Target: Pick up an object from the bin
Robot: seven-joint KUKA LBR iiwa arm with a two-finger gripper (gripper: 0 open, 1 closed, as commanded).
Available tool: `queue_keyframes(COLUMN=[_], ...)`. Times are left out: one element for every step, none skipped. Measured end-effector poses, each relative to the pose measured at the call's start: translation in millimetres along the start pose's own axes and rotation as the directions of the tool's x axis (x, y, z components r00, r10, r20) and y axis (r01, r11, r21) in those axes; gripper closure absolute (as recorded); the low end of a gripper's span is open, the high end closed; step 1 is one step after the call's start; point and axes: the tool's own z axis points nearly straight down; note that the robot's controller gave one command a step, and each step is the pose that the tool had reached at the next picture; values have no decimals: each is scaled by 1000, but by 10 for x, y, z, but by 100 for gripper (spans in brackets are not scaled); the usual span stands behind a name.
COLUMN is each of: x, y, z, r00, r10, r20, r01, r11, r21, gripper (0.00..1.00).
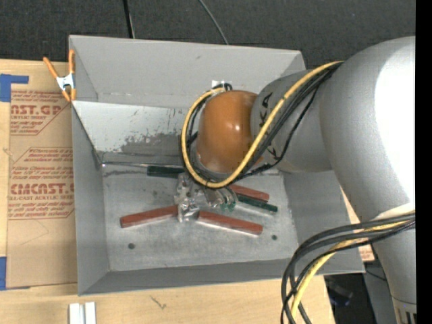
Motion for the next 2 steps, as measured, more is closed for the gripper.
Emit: queue_keyframes(x=[0, 58], y=[0, 69], z=[0, -1276], r00=[1000, 997], r10=[0, 73], r20=[0, -17], r01=[0, -73], r11=[1000, 997], r21=[0, 2], gripper=[100, 100])
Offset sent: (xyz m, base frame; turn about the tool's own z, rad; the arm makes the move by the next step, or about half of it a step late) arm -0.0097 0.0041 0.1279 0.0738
